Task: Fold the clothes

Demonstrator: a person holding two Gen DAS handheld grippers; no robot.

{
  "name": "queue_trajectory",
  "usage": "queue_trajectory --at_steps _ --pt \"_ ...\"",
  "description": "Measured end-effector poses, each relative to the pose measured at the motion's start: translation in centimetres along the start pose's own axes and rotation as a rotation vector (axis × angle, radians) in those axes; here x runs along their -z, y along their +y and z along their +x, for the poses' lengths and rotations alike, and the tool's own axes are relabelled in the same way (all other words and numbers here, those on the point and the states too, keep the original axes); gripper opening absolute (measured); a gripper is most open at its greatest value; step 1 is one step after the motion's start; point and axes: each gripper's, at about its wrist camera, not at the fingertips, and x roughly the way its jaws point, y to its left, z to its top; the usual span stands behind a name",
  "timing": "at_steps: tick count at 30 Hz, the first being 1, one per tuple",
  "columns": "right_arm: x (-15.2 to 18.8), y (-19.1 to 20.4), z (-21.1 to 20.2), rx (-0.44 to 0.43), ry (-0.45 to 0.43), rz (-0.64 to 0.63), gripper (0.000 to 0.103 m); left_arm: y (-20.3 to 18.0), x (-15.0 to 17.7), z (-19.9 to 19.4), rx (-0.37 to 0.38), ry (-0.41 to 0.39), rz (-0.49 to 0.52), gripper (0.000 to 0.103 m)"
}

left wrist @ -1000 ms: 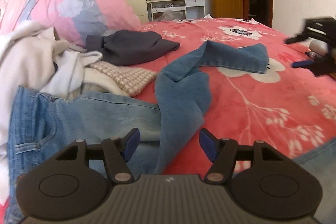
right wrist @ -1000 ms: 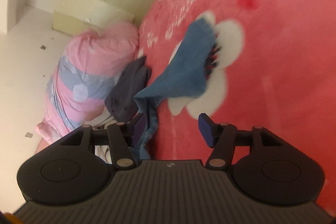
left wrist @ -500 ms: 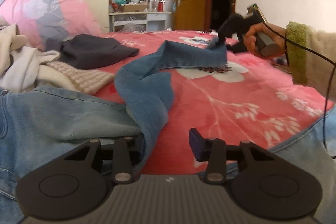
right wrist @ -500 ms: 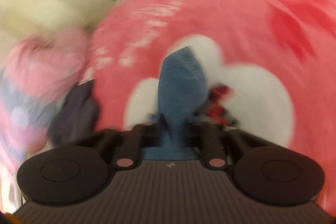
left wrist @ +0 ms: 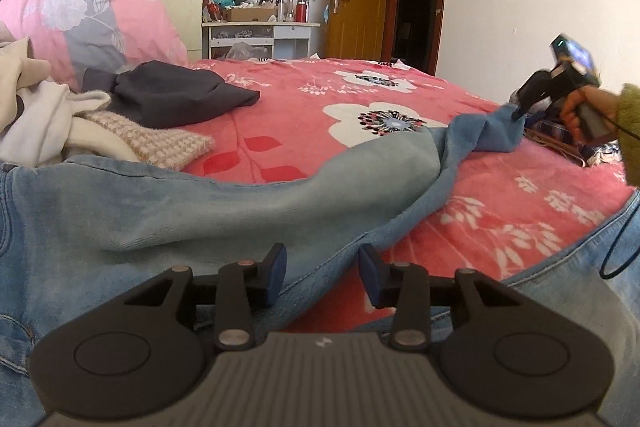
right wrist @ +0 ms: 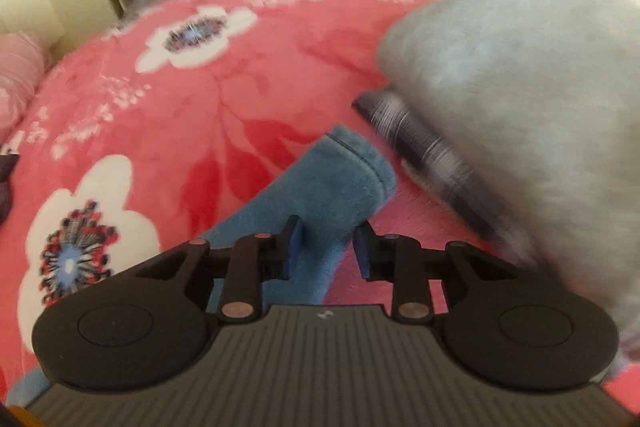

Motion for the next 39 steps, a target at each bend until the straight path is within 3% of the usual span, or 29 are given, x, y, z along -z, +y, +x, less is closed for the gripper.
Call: queue_trajectory --at_steps 2,4,5,11,15,17,19,20,21,23,26,28,33,35,39 --pt "0.0 0.0 -2.4 0.031 -0.057 -0.041 0.043 0.0 0.0 0.1 -0.001 0.003 0.001 0.046" --pt "-0.1 0.5 -4.7 0.044 -0.103 -0.081 0.045 -0.1 0.1 0.0 -0.003 0.003 0.006 0.048" --pt "-0.2 0.9 -5.7 -0.002 -0.091 -0.081 0.046 -0.1 0.1 0.0 -0.005 0.003 0.009 0.049" --pt "2.0 4.0 -7.1 -0.377 0.114 0.003 0.050 -0.4 0.1 0.3 -0.026 0.018 0.021 0.054" --pt "2.7 7.2 -3.8 -0.460 0.242 0.064 0.050 -0.3 0.1 0.4 -0.027 0.026 0.014 0.056" --pt "2.8 8.0 -1.9 -0.458 0.278 0.094 0.050 -0.3 0.1 0.5 -0.024 0.030 0.013 0.056" --pt "3.1 8.7 -0.1 -0.450 0.299 0.107 0.044 -0.2 0.1 0.6 -0.017 0.033 0.009 0.056" --pt "3.4 8.7 0.4 -0.448 0.298 0.105 0.021 -0.1 0.1 0.6 -0.014 0.035 0.005 0.056" --pt "3.6 8.2 0.2 -0.456 0.285 0.110 0.011 0.0 0.2 0.6 -0.012 0.036 0.001 0.056" --pt "4.1 7.1 -0.3 -0.474 0.255 0.120 0.007 0.1 0.2 0.6 -0.009 0.032 -0.006 0.056" --pt "5.6 3.9 -4.2 -0.547 0.141 0.159 0.003 0.1 0.2 0.6 -0.008 0.032 -0.009 0.056" --pt "7.5 0.7 -6.2 -0.537 0.103 0.207 0.003 0.1 0.1 0.7 -0.008 0.040 -0.010 0.056" --pt "12.4 -6.7 -6.4 -0.359 0.174 0.307 0.005 0.1 0.1 0.9 -0.010 0.045 -0.011 0.056" --pt "11.9 -7.8 -6.8 -0.362 0.160 0.345 0.006 0.1 0.1 1.0 -0.012 0.047 -0.011 0.056" --pt "7.3 -5.4 -7.7 -0.338 0.065 0.258 0.010 0.0 0.2 1.2 -0.018 0.058 -0.004 0.056"
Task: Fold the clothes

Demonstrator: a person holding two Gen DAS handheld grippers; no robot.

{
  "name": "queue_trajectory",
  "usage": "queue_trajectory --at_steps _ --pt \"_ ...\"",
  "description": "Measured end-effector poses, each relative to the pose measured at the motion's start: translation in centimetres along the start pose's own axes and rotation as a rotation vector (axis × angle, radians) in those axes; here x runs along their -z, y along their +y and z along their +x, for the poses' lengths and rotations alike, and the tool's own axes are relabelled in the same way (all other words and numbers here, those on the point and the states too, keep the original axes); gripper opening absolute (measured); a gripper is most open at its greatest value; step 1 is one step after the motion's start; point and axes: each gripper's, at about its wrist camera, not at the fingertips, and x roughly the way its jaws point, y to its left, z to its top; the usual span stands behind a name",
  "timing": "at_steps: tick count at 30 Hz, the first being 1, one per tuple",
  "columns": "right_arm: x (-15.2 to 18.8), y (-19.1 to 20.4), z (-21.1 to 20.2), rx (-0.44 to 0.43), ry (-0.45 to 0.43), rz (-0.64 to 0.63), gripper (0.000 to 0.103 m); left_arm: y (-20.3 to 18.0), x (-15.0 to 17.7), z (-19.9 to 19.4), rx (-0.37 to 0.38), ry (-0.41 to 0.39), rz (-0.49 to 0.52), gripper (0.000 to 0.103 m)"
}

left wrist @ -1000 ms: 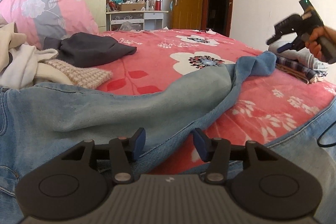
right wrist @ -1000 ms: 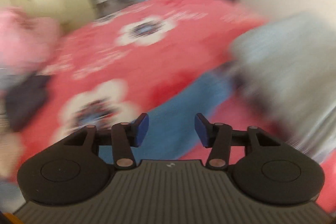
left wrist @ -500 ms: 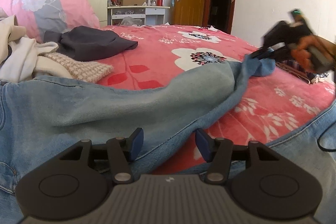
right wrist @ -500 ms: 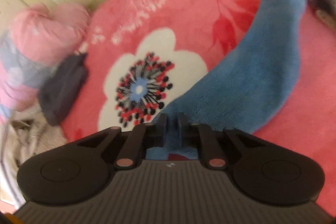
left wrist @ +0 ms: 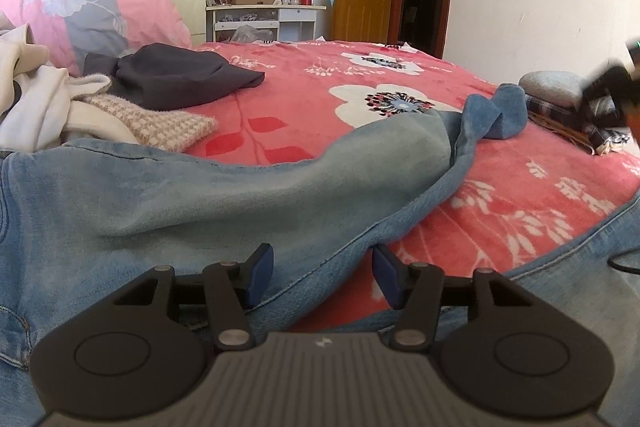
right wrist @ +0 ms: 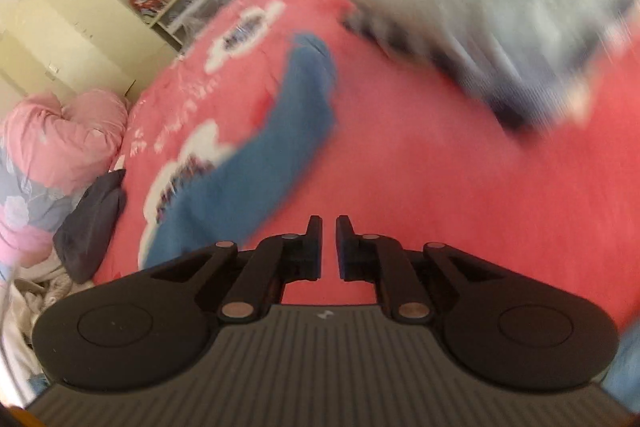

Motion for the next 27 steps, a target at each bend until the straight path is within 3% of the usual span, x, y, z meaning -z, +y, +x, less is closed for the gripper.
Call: queue_trajectory --at_steps 1,2,3,5,7,11,14,17,19,23,26,27 --pt "-0.9 1.6 0.5 -0.011 -0.003 -0.038 0.012 0.0 0.0 0.1 0.000 0.003 0.001 0.056" --pt "-1.7 3.4 1.4 -0.024 0.009 -0.081 0.025 0.0 0.0 0.1 0.000 0.005 0.001 0.056" --pt "-2.5 5.3 2.4 -0.035 0.024 -0.126 0.049 0.0 0.0 0.2 0.001 0.008 0.001 0.057" --pt "-3.5 9.2 5.2 -0.042 0.073 -0.226 0.068 0.0 0.1 0.3 0.005 0.011 -0.002 0.057" --pt "-3.8 11.6 8.3 -0.026 0.117 -0.285 0.069 0.2 0.1 0.5 0.013 0.016 -0.010 0.058" --pt "-4.3 13.9 14.8 0.168 0.182 -0.390 0.068 0.5 0.1 0.6 0.027 0.018 -0.029 0.058" --pt "-3.7 13.7 16.9 0.271 0.234 -0.506 0.064 0.5 0.1 0.6 0.029 0.017 -0.032 0.058" --pt "-2.5 12.8 14.7 0.271 0.247 -0.599 0.058 0.5 0.1 0.6 0.028 0.017 -0.031 0.058" --pt "-2.1 11.0 12.0 0.260 0.242 -0.594 0.052 0.5 0.1 0.6 0.027 0.017 -0.030 0.058" --pt "-1.1 5.9 5.9 0.222 0.194 -0.469 0.052 0.4 0.1 0.6 0.022 0.019 -0.025 0.058" --pt "0.6 2.0 4.1 0.243 0.191 -0.385 0.051 0.3 0.1 0.6 0.019 0.019 -0.022 0.058" --pt "1.2 0.7 3.7 0.254 0.191 -0.359 0.045 0.3 0.1 0.6 0.018 0.019 -0.022 0.058"
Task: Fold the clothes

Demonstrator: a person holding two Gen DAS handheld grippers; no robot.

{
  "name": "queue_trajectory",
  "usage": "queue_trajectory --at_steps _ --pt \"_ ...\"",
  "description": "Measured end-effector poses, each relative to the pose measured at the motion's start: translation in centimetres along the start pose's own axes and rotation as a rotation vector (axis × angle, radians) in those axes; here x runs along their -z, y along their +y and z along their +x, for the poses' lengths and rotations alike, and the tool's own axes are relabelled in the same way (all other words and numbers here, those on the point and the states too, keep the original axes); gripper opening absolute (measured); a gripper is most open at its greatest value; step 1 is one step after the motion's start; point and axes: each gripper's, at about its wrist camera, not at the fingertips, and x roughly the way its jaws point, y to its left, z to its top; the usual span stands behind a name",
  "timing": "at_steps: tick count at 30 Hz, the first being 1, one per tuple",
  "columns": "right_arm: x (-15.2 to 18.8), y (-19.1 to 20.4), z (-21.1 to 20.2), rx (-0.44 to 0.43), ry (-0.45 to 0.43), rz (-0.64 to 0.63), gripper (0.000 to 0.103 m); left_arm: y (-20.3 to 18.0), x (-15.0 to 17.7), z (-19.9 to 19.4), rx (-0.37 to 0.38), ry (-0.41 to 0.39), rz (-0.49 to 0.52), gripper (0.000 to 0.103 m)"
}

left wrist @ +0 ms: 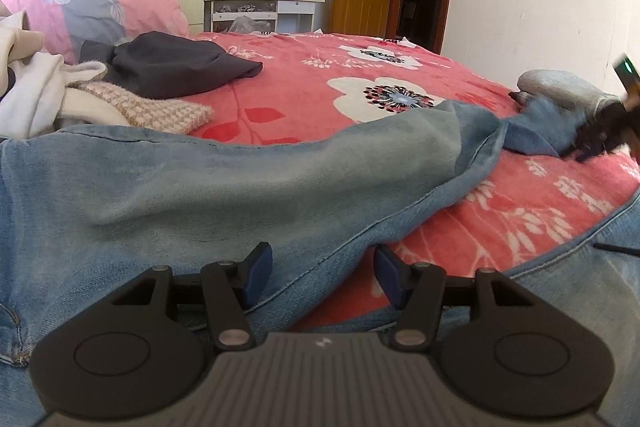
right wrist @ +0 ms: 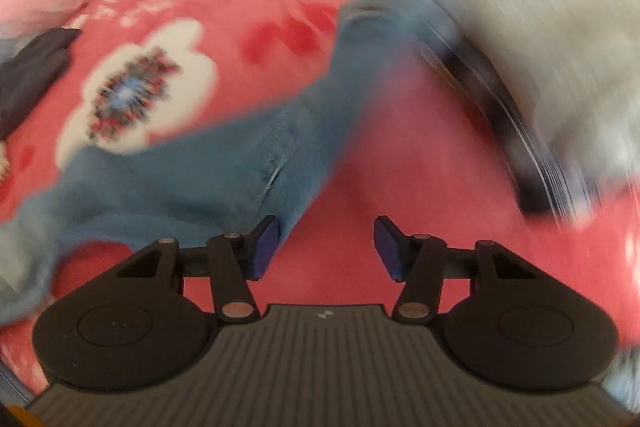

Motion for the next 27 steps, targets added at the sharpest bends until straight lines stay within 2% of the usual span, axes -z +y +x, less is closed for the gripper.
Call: queue_trajectory --at_steps 1,3,6,9,11,14,16,17,18,20,23,25,27 --pt "1.0 -1.0 -0.1 0.001 -0.001 0.029 0.043 0.0 0.0 0.0 0.000 0.000 0.000 0.058" --pt "1.9 -2.8 -1.0 -0.053 -0.050 0.107 0.042 0.0 0.0 0.0 -0.001 0.001 0.000 0.058" --pt "2.0 -4.9 -2.4 -0.133 -0.111 0.266 0.044 -0.1 0.0 0.0 -0.001 0.002 0.001 0.058" --pt "1.4 -6.4 -2.5 -0.162 -0.121 0.399 0.051 -0.2 0.0 0.0 -0.002 0.000 0.003 0.058" --pt "1.2 -7.3 -1.4 -0.185 -0.105 0.506 0.052 -0.3 0.0 -0.2 -0.003 -0.011 0.011 0.058" --pt "0.8 -7.3 0.6 -0.193 -0.123 0.566 0.051 -0.7 0.1 -0.5 0.004 -0.032 0.035 0.055" --pt "0.2 -6.4 1.3 -0.181 -0.168 0.527 0.034 -1.3 0.2 -0.7 0.016 -0.046 0.071 0.054" --pt "-0.4 -5.6 1.5 -0.164 -0.185 0.487 0.015 -1.6 0.2 -0.7 0.020 -0.050 0.092 0.051" --pt "-1.2 -4.5 1.5 -0.143 -0.203 0.434 0.010 -2.0 0.3 -0.7 0.019 -0.048 0.111 0.046" --pt "-3.2 -2.5 0.9 -0.109 -0.252 0.320 0.005 -2.5 0.4 -0.3 0.013 -0.034 0.141 0.037" --pt "-6.7 0.3 -3.2 -0.114 -0.402 0.130 0.004 -2.3 0.4 -0.1 0.023 -0.018 0.131 0.030" --pt "-8.4 1.1 -6.6 -0.110 -0.511 0.033 0.004 -2.1 0.4 -0.1 0.030 -0.018 0.123 0.029" --pt "-8.9 0.7 -8.9 -0.092 -0.569 -0.017 0.004 -2.1 0.4 -0.1 0.032 -0.016 0.125 0.029"
